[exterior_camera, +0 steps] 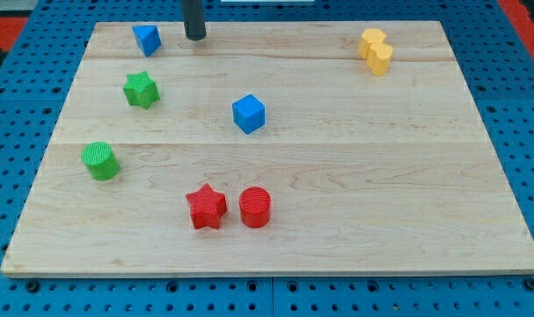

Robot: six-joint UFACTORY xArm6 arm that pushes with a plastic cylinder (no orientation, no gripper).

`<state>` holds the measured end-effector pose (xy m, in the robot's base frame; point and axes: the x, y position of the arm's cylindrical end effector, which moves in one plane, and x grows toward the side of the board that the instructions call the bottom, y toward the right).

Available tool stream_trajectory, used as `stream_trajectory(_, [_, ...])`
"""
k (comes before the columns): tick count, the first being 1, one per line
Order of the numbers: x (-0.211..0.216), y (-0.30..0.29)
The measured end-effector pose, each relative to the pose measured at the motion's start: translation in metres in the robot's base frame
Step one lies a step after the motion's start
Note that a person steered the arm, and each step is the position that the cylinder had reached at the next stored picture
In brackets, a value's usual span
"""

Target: Push the blue cube into the blue triangle

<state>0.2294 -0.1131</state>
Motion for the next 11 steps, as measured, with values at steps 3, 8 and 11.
stream_trajectory(3, [0.005, -0.056])
stream_trajectory(8, [0.154, 0.147])
stream_trajectory(11, [0.152, 0.011])
